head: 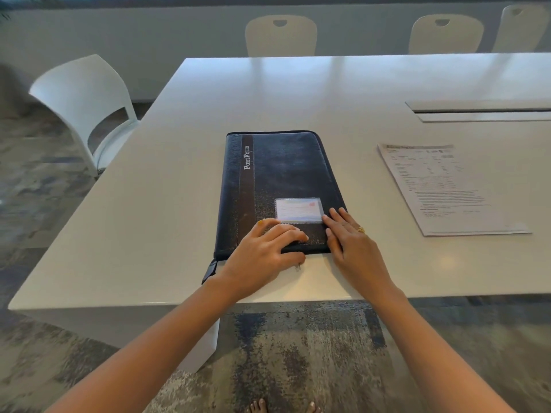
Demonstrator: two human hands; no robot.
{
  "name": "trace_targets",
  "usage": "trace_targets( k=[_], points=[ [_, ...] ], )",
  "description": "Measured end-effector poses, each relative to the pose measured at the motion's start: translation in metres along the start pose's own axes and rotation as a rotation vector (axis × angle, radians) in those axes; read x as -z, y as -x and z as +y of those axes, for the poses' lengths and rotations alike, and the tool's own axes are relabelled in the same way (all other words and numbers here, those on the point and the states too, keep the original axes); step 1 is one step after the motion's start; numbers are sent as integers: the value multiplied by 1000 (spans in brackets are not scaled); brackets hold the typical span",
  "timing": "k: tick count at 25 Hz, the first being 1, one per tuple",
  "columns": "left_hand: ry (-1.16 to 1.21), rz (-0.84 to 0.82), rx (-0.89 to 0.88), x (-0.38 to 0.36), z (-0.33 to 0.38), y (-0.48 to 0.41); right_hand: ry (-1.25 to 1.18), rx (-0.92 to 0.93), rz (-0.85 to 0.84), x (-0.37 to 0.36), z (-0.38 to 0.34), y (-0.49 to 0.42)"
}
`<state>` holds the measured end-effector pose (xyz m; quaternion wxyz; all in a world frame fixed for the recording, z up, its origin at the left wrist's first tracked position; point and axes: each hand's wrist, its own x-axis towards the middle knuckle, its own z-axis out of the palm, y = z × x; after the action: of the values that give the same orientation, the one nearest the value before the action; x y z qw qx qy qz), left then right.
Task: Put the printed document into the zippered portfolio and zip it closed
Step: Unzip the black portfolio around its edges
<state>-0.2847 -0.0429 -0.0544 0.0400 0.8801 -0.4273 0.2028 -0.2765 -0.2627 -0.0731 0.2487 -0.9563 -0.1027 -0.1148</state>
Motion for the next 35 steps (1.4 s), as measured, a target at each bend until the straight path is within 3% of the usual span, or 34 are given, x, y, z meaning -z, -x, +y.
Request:
trace_targets(
  k=[10,14,19,25,27,30,35],
  points=[
    [-158,-39,-93,41,-57,79,0,-18,41,-2,1,-2],
    [-160,-141,-12,49,-69,106,-13,-9,47,-2,1,-3],
    [-23,-75,83,47,-63,115,-48,-12,27,0,0,-2],
    [279,-30,333,54,-51,104,-67,-275,199,14,-13,-11],
    [289,-6,391,52,-47,80,-62,-395,159,18,-13,-21],
    [259,-102,435,39,-32,40,-135,-491,78,18,-11,-35],
    [133,-294,438,8,-20,-9,-329,-592,101,33,-12,-46]
  ],
)
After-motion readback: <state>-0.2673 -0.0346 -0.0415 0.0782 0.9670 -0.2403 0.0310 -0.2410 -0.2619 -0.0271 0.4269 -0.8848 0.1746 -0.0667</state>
